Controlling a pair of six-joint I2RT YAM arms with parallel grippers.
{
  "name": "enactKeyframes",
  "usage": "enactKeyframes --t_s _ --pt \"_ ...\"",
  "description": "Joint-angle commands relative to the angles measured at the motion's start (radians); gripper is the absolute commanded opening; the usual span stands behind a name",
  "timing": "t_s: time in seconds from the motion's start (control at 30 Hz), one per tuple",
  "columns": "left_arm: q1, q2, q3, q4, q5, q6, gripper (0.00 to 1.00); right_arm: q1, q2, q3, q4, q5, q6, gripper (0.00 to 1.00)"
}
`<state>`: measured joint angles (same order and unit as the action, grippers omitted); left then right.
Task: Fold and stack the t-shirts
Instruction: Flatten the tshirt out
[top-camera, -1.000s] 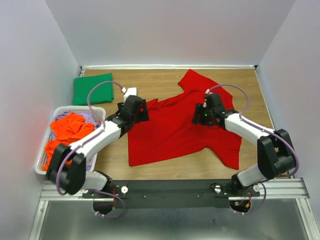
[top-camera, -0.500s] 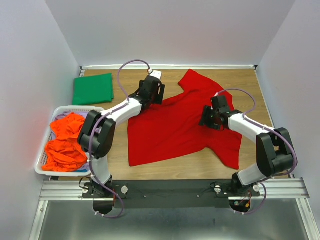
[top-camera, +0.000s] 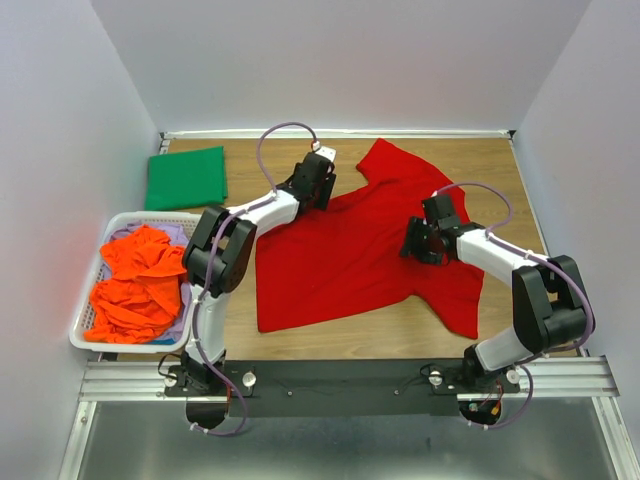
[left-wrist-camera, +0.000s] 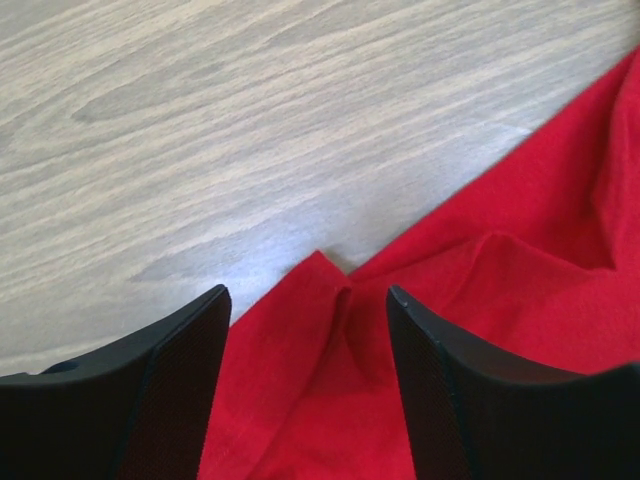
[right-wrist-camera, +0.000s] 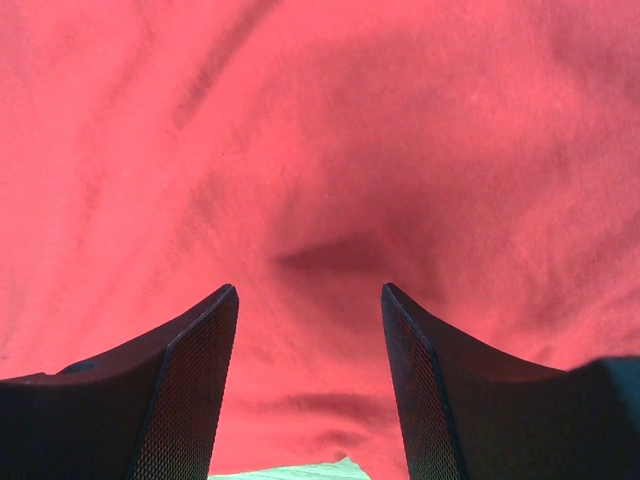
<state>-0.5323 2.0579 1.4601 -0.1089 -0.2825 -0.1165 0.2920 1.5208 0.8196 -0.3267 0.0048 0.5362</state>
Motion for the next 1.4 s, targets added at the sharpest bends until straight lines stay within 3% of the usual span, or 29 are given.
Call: enactKeyframes --t_s 0.0,0.17,0.2,0.27,0.3,0.33,0.53,0.87,0.93,0.97,1.07,1.1,1.2,1.37 --pt "-0.001 0.044 0.046 -0.012 -0.055 0.017 0.66 -0.013 0.009 -0.011 -0.032 0.007 0.021 0.66" --pt "0.012 0.082 0.072 -0.017 -0.102 0.012 0.41 -0.028 0.001 -0.023 -0.041 0.024 0.036 0.66" --pt "0.023 0.088 0.075 -0.017 -0.11 0.009 0.28 -0.03 -0.001 -0.028 -0.044 0.023 0.042 0.66" --pt "0.04 0.097 0.086 -0.009 -0.124 0.008 0.15 -0.033 -0.01 -0.043 -0.048 0.02 0.054 0.66" --pt "0.051 0.099 0.091 -0.002 -0.123 0.008 0.03 -0.036 -0.013 -0.049 -0.049 0.018 0.057 0.66" --pt "0.069 0.108 0.106 -0.002 -0.124 0.005 0.0 -0.039 -0.02 -0.059 -0.052 0.018 0.065 0.66" --pt "0.162 0.14 0.201 0.0 -0.109 -0.012 0.0 -0.053 -0.05 -0.091 -0.072 0.017 0.102 0.66" --pt "0.301 0.268 0.489 -0.117 -0.126 -0.107 0.0 -0.073 -0.109 -0.123 -0.12 0.024 0.177 0.67" --pt "0.308 0.274 0.506 -0.147 -0.132 -0.117 0.08 -0.073 -0.122 -0.108 -0.124 0.035 0.165 0.67" --pt "0.308 0.265 0.502 -0.152 -0.147 -0.12 0.19 -0.073 -0.134 -0.087 -0.126 0.046 0.147 0.67" --pt "0.322 0.217 0.453 -0.152 -0.162 -0.149 0.36 -0.073 -0.146 -0.037 -0.13 0.063 0.108 0.68" --pt "0.328 0.203 0.442 -0.156 -0.159 -0.158 0.52 -0.074 -0.146 0.004 -0.132 0.072 0.099 0.68" --pt "0.333 0.127 0.398 -0.158 -0.143 -0.17 0.73 -0.074 -0.126 0.088 -0.132 0.093 0.061 0.68" --pt "0.31 -0.063 0.223 -0.195 -0.063 -0.233 0.77 -0.085 -0.061 0.199 -0.132 0.126 0.004 0.67"
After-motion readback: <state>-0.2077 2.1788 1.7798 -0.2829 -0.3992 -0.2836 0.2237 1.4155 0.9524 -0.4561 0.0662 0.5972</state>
